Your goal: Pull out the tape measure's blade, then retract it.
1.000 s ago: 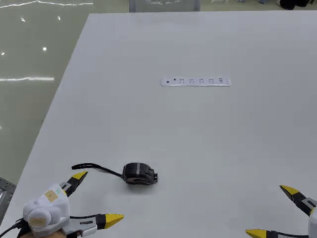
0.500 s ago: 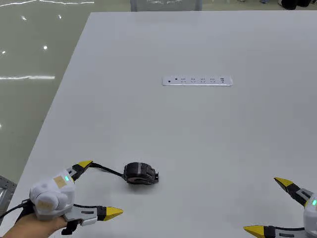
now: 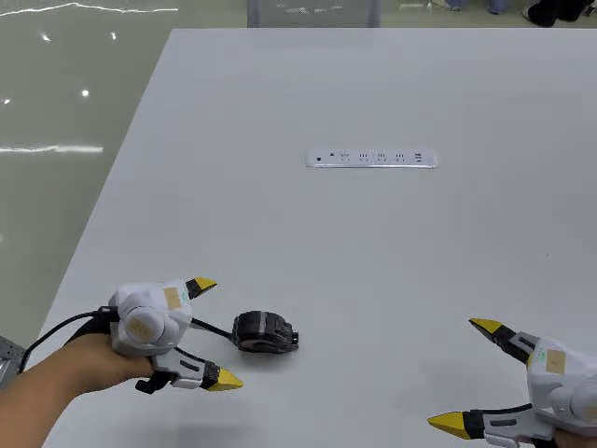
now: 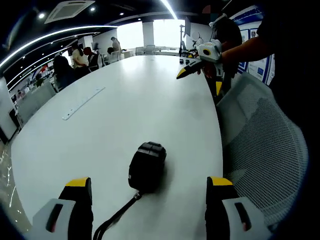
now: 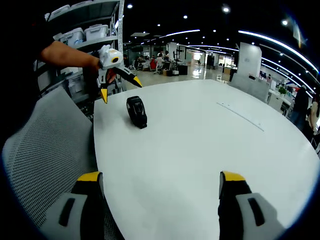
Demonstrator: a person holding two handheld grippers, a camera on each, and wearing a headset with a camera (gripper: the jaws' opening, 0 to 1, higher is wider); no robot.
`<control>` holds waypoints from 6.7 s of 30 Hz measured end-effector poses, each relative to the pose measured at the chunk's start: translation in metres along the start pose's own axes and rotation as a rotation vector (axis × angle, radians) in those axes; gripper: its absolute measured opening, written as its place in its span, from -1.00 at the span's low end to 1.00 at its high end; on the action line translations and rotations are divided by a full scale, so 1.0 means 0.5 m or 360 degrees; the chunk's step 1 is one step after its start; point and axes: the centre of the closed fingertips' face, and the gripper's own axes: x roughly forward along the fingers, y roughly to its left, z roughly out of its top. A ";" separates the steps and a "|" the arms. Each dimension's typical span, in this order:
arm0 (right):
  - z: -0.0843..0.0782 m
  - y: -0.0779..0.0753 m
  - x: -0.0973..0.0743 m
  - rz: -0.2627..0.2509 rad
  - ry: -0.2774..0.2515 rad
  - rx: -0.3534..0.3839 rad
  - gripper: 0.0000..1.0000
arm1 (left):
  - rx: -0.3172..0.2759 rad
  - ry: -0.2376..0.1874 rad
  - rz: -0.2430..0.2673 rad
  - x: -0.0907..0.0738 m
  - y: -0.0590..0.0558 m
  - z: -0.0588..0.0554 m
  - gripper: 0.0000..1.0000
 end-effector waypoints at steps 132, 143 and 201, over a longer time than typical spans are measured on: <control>0.135 0.115 0.426 0.0581 0.0210 -0.0522 -0.70 | 0.0463 0.0456 -0.0291 0.130 -0.009 0.011 -0.34; 0.135 0.109 0.424 0.0584 0.0208 -0.0460 -0.76 | 0.0444 0.0427 -0.0277 0.128 -0.007 0.012 -0.35; 0.086 0.075 0.370 0.0502 0.0292 -0.0419 -0.75 | 0.0478 0.0437 -0.0268 0.126 -0.010 0.009 -0.35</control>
